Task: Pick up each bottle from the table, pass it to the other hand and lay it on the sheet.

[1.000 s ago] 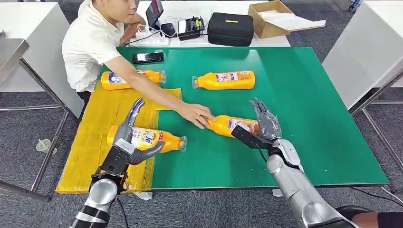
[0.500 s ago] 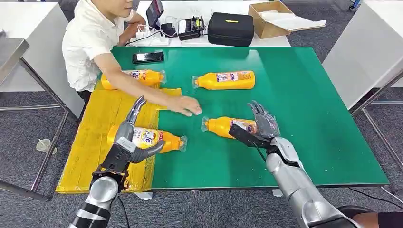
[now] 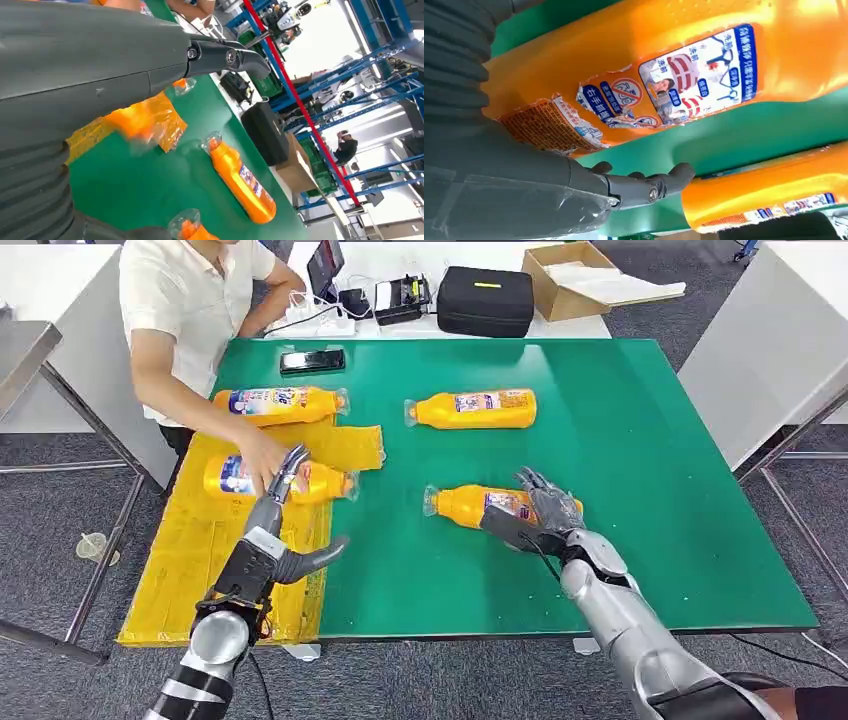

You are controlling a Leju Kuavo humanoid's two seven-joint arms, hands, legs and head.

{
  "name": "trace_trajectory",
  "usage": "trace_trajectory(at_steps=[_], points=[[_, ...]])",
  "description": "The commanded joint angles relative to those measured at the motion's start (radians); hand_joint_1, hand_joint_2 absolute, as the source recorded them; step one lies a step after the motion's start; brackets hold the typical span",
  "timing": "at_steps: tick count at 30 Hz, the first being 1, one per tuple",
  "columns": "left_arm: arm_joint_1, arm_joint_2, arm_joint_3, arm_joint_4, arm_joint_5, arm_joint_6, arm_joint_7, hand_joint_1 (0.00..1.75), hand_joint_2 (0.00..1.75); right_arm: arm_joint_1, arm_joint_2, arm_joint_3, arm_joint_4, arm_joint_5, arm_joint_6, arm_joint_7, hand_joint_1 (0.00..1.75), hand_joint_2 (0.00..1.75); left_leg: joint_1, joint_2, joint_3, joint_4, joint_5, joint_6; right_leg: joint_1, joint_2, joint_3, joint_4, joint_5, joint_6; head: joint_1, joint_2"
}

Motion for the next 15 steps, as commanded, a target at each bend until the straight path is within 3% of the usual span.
trace_trajectory(at_steps=[1,3,4,5,15], points=[[-0.038,0.014,-0.006,0.055,0.006,-0.007,0.001,0.0,1.75,-0.079,-0.023,0.11,0.122,0.043,0.027,0.054,0.0,1.75,0.001,0.001,0.002,0.0,-0.001,0.0,0.001,0.0,0.002,0.0,0.0,-0.003,0.0,0.0],[-0.037,0.013,-0.004,0.057,0.006,-0.009,0.003,0.0,1.75,-0.096,-0.03,0.13,0.126,0.055,0.048,0.078,0.09,1.75,0.001,0.001,0.002,0.0,-0.001,0.0,0.001,0.0,0.002,0.0,-0.001,-0.003,0.0,0.0],[-0.036,0.013,-0.003,0.057,0.006,-0.011,0.003,0.0,1.75,-0.1,-0.033,0.135,0.124,0.056,0.053,0.081,0.3,1.75,0.001,0.002,0.002,0.001,-0.001,0.0,0.002,0.001,0.003,0.0,-0.001,-0.004,0.0,0.0],[-0.036,0.012,-0.002,0.058,0.006,-0.011,0.004,0.0,1.75,-0.106,-0.037,0.141,0.126,0.057,0.064,0.087,1.75,1.75,0.001,0.002,0.002,0.0,-0.001,0.0,0.001,0.0,0.003,0.0,-0.001,-0.003,0.0,0.0],[-0.051,0.007,-0.006,0.087,0.023,-0.023,-0.002,0.0,1.75,-0.138,-0.074,0.134,0.13,-0.046,0.181,0.043,1.75,1.75,0.0,0.0,0.001,0.0,-0.001,0.0,0.001,-0.001,0.002,0.0,-0.001,-0.003,0.0,0.0]])
